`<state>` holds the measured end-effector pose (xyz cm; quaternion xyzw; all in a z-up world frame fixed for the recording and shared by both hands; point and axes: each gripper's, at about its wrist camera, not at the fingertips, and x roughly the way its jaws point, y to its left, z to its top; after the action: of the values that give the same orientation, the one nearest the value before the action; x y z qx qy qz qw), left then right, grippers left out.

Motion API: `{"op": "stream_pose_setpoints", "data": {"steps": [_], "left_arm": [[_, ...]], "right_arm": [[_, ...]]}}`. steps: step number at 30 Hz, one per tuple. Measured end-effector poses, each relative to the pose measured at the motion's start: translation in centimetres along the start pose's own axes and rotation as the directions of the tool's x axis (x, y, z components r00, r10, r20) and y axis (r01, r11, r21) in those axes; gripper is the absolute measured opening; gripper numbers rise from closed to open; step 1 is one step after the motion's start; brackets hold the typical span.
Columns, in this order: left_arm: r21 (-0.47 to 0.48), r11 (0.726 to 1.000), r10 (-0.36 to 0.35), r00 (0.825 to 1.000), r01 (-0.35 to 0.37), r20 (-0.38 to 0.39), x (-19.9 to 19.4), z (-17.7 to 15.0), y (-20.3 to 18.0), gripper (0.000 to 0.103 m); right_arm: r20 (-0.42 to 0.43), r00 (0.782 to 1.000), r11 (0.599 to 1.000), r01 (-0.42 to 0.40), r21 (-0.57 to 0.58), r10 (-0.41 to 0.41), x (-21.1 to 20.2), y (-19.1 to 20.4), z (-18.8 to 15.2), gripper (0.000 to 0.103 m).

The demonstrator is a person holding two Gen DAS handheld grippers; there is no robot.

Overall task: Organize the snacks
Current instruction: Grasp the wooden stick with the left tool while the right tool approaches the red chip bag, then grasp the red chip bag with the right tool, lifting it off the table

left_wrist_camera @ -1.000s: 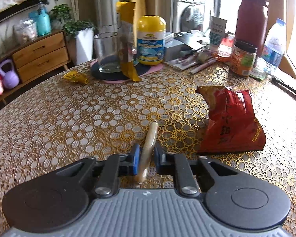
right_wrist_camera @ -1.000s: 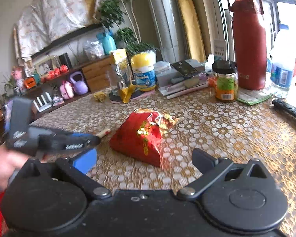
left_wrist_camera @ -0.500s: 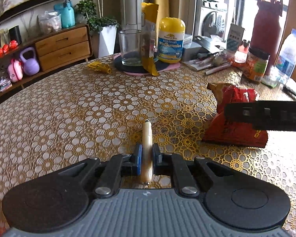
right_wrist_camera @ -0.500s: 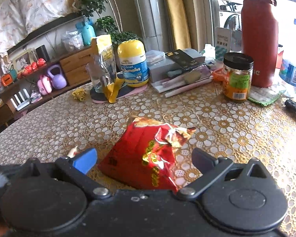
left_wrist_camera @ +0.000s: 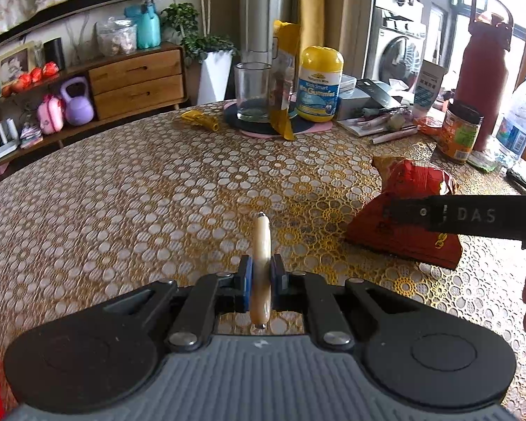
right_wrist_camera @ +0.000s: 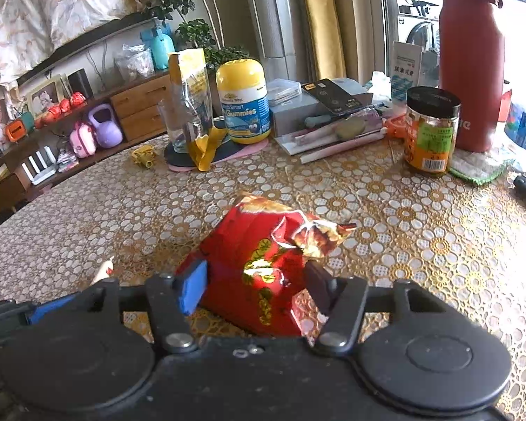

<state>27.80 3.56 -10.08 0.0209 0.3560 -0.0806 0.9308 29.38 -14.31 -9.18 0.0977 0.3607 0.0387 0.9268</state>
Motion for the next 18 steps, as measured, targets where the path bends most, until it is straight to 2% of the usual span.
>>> {"op": "stream_pose_setpoints", "data": {"steps": [11,18], "left_arm": [[-0.048,0.999,0.018,1.000,-0.017,0.023,-4.7,-1.9,-0.8,0.010],[-0.065,0.998,0.014,0.998,-0.010,0.059,-9.2,-3.9,-2.3,0.010]], "right_arm": [[0.042,0.998,0.999,-0.052,0.012,0.051,-5.2,-1.1,-1.9,0.054],[0.065,0.994,0.996,-0.089,0.005,0.088,-9.3,-1.5,-3.9,0.052]]}}
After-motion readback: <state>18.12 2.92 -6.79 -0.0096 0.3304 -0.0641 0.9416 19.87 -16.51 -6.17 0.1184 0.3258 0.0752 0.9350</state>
